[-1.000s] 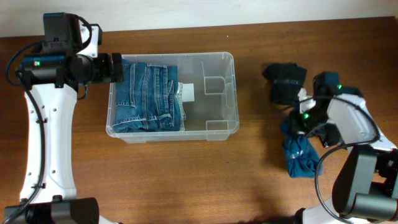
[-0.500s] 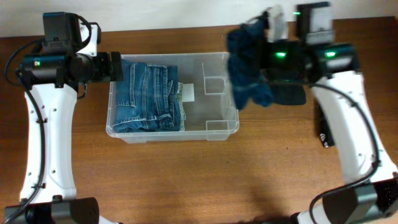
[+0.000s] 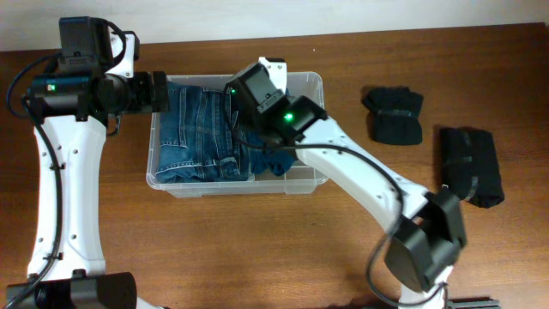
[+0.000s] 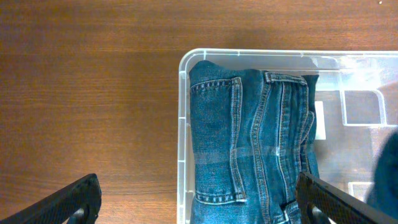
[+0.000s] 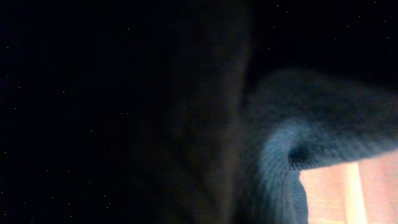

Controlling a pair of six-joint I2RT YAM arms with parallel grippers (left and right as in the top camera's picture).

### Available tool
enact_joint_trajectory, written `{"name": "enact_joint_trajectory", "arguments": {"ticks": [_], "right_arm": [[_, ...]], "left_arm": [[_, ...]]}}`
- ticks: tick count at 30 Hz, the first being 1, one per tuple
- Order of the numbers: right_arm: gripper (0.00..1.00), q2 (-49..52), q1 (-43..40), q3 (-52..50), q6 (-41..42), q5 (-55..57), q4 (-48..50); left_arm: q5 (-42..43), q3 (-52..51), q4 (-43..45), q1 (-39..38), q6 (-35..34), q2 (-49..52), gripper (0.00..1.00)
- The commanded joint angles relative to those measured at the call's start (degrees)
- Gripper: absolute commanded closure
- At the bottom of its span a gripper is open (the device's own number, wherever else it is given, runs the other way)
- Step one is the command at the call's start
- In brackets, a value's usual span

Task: Pack container
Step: 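Lift the teal garment with the right gripper into the container's right side, then release the teal garment and withdraw the right gripper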

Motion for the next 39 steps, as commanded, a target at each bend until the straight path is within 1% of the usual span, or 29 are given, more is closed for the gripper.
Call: {"name": "enact_joint_trajectory", "arguments": {"ticks": [1, 2, 4, 5, 7, 9, 12, 14, 18, 21, 25, 32, 35, 39], "right_arm": [[0.82, 3.4, -0.1, 1.2, 3.0, 5.3, 0.3], [0.68, 3.9, -0.1, 1.2, 3.0, 5.3, 0.2], [0.3, 4.0, -0.1, 1.2, 2.4, 5.9, 0.5], [0.2, 3.8, -0.1, 1.4, 1.5, 6.1, 0.6], [0.14, 3.4, -0.1, 2.2, -0.8, 6.1, 0.5], [0.12, 2.5, -0.1, 3.7, -2.7, 6.1, -0.1], [0.01, 0.2, -0.1, 7.1, -5.4, 5.9, -3.3], [0.02, -1.3, -0.1, 8.8, -5.4, 5.9, -5.9], [0.02, -5.9, -0.1, 10.1, -8.6, 5.9, -10.2], [0.02, -10.3, -0.2, 10.1, -11.7, 6.8, -15.9], [0.02, -13.7, -1.2, 10.1, -11.7, 8.3, -21.5], [0.01, -19.6, -2.5, 10.1, -11.7, 9.0, -27.9], [0.02, -23.8, -2.8, 10.1, -11.6, 9.7, -30.6], [0.01, -28.9, -3.1, 10.1, -11.1, 14.3, -34.4]], "left_arm": [[-0.4, 0.0, -0.1, 0.2, -0.6, -0.2, 0.01], [-0.4, 0.0, -0.1, 0.2, -0.6, -0.2, 0.01], [-0.4, 0.0, 0.0, 0.2, -0.6, -0.2, 0.01], [-0.4, 0.0, 0.0, 0.2, -0.6, -0.2, 0.01], [-0.4, 0.0, 0.0, 0.2, -0.6, -0.2, 0.01], [-0.4, 0.0, 0.0, 0.2, -0.6, -0.2, 0.01], [-0.4, 0.0, 0.0, 0.2, -0.6, -0.1, 0.01], [-0.4, 0.0, 0.0, 0.2, -0.6, -0.2, 0.01], [-0.4, 0.0, 0.0, 0.2, -0.6, -0.2, 0.01], [-0.4, 0.0, 0.0, 0.2, -0.6, -0.2, 0.01], [-0.4, 0.0, -0.1, 0.2, -0.6, -0.2, 0.01], [-0.4, 0.0, -0.3, 0.2, -0.6, -0.2, 0.01], [-0.4, 0.0, -0.3, 0.2, -0.6, -0.2, 0.01], [-0.4, 0.0, -0.3, 0.2, -0.6, -0.2, 0.01]]}}
